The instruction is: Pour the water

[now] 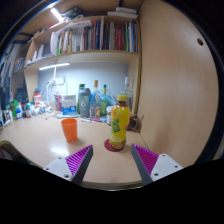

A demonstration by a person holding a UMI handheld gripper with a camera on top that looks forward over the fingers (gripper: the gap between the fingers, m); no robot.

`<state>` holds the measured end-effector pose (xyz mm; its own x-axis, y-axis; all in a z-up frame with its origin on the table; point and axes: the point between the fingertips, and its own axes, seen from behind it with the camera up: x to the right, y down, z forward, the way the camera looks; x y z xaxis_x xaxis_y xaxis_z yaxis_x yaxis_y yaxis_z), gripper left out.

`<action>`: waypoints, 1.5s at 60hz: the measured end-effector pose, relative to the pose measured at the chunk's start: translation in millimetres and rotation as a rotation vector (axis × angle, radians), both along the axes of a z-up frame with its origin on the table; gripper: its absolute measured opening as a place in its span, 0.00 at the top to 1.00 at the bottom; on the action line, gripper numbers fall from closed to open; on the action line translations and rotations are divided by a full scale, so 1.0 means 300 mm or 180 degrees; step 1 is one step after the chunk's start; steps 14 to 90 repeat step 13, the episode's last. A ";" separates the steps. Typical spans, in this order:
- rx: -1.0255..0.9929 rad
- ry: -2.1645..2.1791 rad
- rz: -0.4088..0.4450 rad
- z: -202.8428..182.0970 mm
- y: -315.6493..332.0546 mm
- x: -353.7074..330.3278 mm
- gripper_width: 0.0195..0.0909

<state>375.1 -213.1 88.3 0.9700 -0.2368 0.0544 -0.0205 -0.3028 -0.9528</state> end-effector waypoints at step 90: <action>0.0282 0.0295 0.0026 0.133 -0.099 -0.178 0.08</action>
